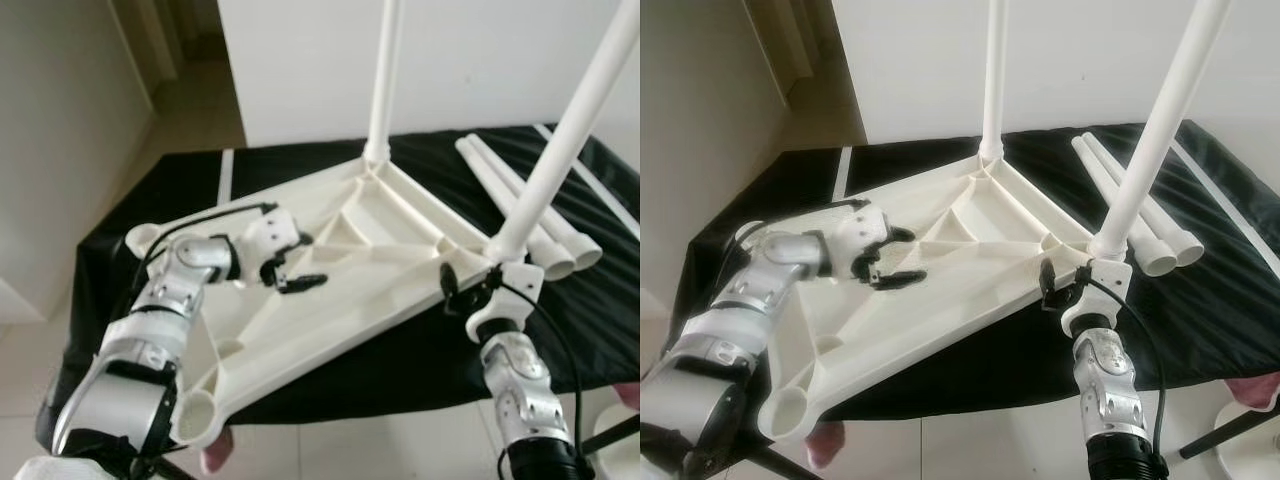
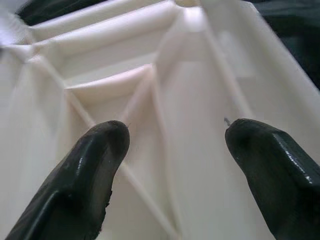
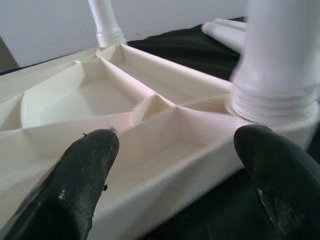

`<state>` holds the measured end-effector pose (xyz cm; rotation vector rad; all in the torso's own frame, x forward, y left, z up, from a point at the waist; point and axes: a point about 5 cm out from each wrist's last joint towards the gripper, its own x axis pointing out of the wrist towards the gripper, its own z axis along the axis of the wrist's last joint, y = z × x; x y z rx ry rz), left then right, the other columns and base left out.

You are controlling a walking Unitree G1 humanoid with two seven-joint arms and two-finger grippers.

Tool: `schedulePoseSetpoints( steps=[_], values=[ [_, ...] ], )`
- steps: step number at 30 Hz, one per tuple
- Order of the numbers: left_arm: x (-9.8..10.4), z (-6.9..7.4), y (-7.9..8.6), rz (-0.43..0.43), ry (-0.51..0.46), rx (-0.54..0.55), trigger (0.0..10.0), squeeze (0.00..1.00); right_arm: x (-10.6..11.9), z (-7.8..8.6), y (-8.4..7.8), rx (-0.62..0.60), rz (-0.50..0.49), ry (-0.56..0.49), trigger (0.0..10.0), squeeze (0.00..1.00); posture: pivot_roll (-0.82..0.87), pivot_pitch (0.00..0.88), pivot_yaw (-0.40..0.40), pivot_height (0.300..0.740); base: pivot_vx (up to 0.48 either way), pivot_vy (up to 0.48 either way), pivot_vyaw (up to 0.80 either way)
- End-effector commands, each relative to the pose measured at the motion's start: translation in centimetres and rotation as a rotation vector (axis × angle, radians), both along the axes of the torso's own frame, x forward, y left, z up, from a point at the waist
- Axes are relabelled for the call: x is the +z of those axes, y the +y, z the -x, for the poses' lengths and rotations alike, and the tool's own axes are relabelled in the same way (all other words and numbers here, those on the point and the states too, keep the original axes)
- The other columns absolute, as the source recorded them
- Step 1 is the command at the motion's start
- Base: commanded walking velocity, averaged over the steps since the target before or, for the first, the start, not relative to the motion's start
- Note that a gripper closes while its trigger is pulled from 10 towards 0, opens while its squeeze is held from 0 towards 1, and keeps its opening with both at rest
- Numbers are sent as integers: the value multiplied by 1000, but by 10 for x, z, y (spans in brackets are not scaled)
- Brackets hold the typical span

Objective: Building children table

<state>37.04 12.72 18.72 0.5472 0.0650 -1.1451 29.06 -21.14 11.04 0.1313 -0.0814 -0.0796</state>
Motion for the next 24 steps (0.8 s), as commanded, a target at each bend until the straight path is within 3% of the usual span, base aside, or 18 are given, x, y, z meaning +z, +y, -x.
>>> schedulePoseSetpoints(
  steps=[1, 7, 9, 15, 20, 21, 24],
  values=[
    [7, -19, 18, 32, -125, 350, 10000, 0, 0, 7, -5, -47, -9, -11, 10000, 0, 9, 0, 51, 740, 0, 0, 0],
    [10, -27, 31, -16, -163, 480, 10000, 0, -3, 19, 0, -73, -10, -6, 10000, 0, 0, 0, 56, 740, 0, 0, 0],
    [9, -29, 39, -76, -191, 520, 10000, 0, -8, 24, 2, -85, -13, 9, 10000, 0, -9, 0, 60, 740, 0, 0, 0],
    [1, -28, 55, -188, -191, 549, 10000, 0, -11, 28, 0, -100, -15, 24, 10000, 0, -16, 0, 63, 740, 0, 0, 0],
    [-1, -28, 61, -219, -187, 566, 10000, 0, -10, 29, -1, -109, -13, 27, 10000, 0, -16, 0, 62, 740, 0, 0, 0],
    [-6, -26, 74, -282, -193, 596, 10000, 0, -10, 29, -5, -122, -7, 36, 10000, 0, -14, 0, 57, 740, 0, 0, 0],
    [-12, -24, 84, -351, -207, 624, 10000, 0, -11, 28, -7, -132, -2, 44, 10000, 0, -14, 0, 55, 740, 0, 0, 0]
  ],
)
